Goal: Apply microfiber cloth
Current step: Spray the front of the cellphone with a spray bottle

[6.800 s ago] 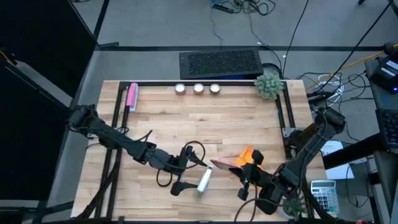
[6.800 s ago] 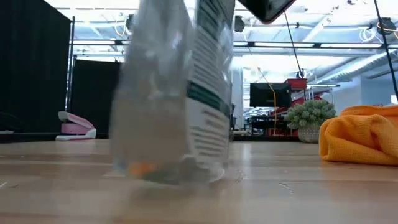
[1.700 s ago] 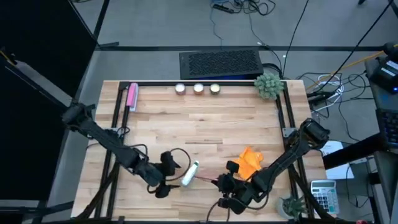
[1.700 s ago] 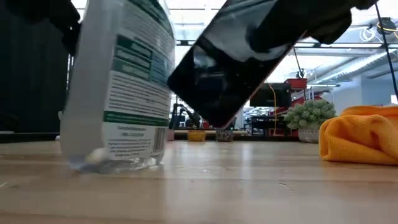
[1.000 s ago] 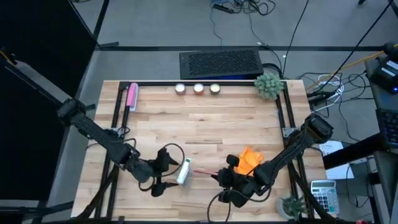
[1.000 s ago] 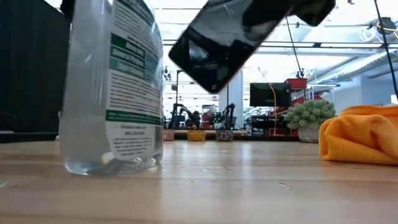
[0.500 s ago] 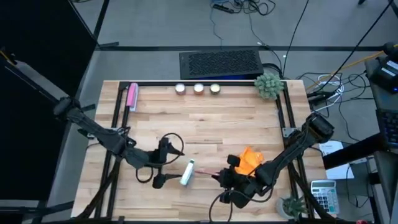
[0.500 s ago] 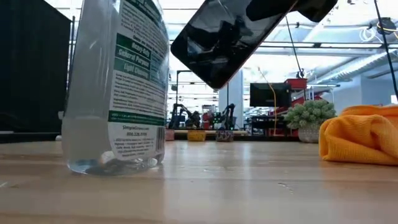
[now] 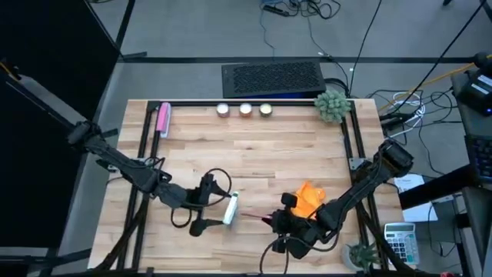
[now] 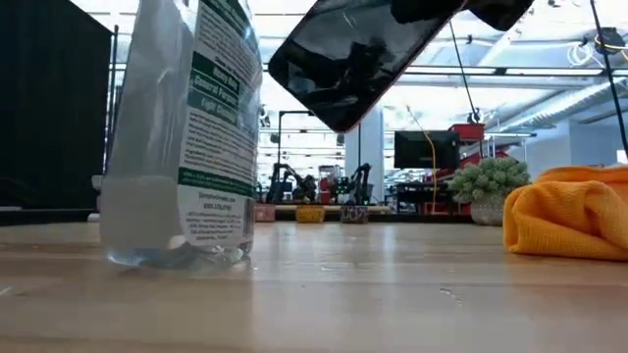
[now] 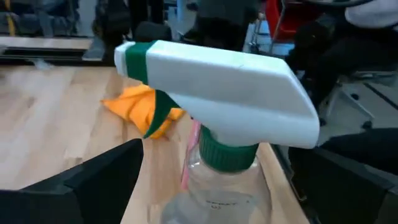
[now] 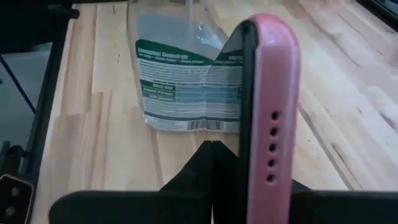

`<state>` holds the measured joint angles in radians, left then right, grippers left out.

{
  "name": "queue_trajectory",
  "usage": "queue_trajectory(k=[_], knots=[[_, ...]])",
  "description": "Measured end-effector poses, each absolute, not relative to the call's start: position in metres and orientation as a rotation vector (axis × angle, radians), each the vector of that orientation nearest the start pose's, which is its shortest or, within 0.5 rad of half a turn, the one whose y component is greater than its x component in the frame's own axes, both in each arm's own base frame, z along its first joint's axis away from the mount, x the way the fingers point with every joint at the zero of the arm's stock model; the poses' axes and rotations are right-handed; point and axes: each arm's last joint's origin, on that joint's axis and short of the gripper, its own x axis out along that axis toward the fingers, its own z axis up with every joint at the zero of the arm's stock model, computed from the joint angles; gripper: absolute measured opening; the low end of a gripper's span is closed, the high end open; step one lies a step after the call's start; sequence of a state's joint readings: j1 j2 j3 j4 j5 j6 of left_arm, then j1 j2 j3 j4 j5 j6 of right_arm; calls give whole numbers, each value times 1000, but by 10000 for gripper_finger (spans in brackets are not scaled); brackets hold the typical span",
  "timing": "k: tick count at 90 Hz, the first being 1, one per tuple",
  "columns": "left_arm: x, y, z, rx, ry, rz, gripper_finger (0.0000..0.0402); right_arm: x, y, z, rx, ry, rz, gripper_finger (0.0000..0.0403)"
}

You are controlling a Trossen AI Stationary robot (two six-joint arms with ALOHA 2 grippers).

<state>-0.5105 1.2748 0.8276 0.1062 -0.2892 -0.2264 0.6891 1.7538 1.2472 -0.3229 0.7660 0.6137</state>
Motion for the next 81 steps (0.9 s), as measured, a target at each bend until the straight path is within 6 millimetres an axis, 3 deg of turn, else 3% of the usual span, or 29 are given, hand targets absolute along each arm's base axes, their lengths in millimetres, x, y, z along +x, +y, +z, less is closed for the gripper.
queue_trajectory(k=[36, 81], knots=[[252, -130, 271, -95, 324, -178, 386, 296, 223, 269, -62, 414, -351, 9], [252, -130, 272, -104, 310, -173, 386, 303, 220, 276, -114, 370, -347, 9]])
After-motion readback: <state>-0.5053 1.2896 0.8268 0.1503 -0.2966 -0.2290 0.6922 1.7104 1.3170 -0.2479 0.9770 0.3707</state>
